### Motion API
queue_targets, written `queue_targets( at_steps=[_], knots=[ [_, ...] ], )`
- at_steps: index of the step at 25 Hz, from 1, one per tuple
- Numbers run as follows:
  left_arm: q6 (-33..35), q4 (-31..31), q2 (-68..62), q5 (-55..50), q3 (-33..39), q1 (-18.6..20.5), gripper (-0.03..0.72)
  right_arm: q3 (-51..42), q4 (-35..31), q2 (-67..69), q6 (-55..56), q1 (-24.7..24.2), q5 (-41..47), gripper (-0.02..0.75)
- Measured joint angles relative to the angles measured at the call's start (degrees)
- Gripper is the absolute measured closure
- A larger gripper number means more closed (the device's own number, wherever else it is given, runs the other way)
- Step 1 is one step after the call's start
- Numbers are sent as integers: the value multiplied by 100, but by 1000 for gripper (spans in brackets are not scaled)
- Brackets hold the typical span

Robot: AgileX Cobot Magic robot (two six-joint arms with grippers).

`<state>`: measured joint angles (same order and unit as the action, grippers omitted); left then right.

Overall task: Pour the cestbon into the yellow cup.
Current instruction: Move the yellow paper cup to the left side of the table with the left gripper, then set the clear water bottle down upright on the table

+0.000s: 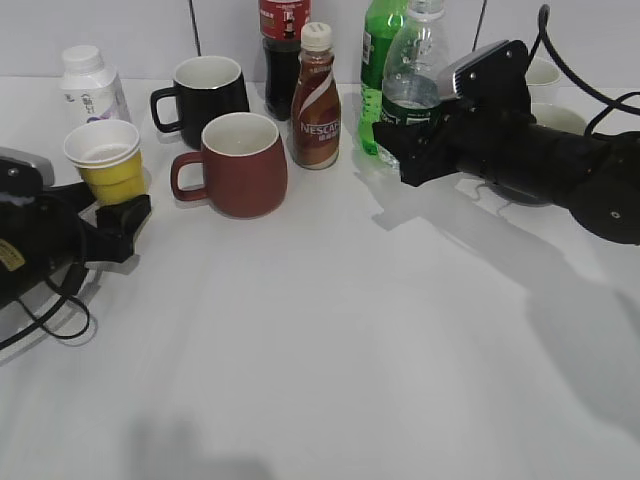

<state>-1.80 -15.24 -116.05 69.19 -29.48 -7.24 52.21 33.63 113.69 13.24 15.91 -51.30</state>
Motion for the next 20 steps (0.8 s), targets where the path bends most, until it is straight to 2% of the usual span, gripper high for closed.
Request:
queue_targets(
  at_steps=[20],
  knots=[
    [0,306,1110,4,1067,0,95,19,-21,674,-49,0,-32,256]
  ],
)
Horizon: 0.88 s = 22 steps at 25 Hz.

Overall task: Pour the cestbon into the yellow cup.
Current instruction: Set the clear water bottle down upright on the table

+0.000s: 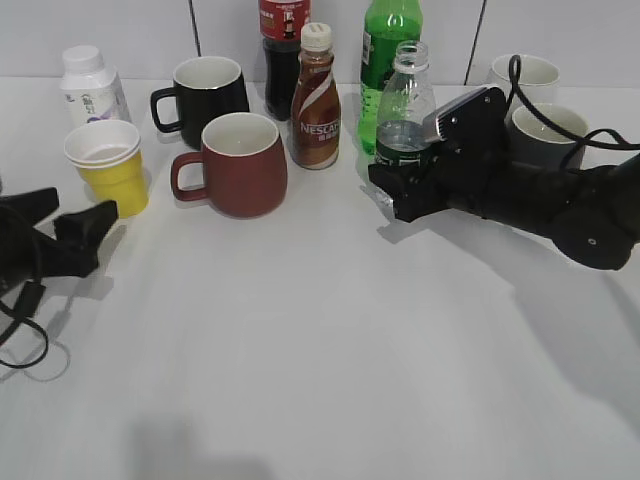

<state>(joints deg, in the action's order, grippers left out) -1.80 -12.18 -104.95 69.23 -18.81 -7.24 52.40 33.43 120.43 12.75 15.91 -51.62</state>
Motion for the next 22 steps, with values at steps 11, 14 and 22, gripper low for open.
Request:
queue_targets(
  at_steps=[11,14,22],
  knots=[
    [-503,-144,1185,0,282,0,95,-270,-57,112,218,0,-339,125],
    [-682,-487,1464,-212,289,0,95,-562,-171,112,282,0,-532,119],
    [-1494,-991,2717,-1548,290,0,97,-1176,-733,-209,118,0,-532,119]
  ],
)
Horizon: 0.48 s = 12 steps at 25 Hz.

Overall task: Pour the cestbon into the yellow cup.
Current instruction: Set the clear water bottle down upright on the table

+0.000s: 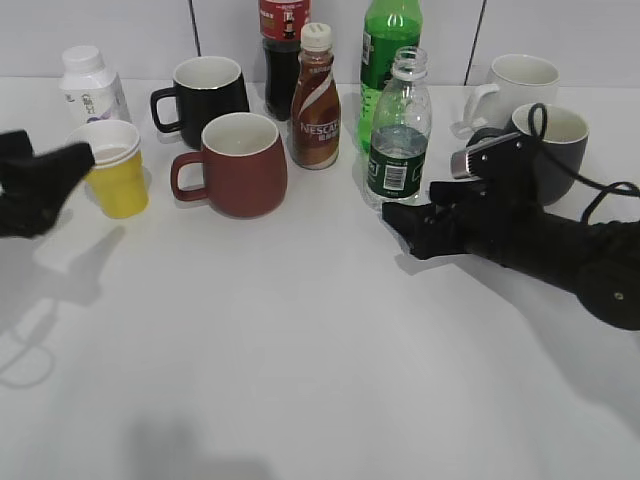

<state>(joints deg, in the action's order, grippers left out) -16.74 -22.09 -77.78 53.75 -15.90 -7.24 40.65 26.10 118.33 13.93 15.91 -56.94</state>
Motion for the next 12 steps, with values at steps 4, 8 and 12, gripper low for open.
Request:
queue_targets(
  at_steps=[4,8,12],
  knots=[
    [-207,-28,811,-551,0,0,98,-17,-27,-510,-43,0,756,119],
    [-630,-125,1420,-1541,-248,0,98,-17,126,-1006,98,0,1663,127],
    [-1106,-319,1843,-3146,-798,-47,98,-17,699,-1494,790,0,2694,155]
  ],
)
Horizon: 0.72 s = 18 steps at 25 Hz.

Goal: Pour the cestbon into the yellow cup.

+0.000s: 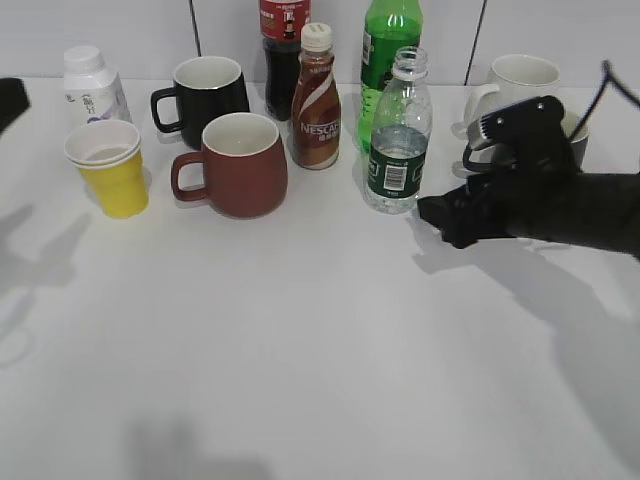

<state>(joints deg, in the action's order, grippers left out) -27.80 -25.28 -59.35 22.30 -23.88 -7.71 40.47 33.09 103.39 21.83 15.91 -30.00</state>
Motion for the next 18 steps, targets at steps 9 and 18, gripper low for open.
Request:
queue_targets(
  at_steps=[9,18],
  knots=[
    [-121,484,855,-4299,-1417,-1406,161,-2,3195,-1421,3745,221,1360,163],
    [-125,1267,1629,-7897,-2486,-2180,210,-25,6959,-2476,7670,303,1021,163]
  ],
)
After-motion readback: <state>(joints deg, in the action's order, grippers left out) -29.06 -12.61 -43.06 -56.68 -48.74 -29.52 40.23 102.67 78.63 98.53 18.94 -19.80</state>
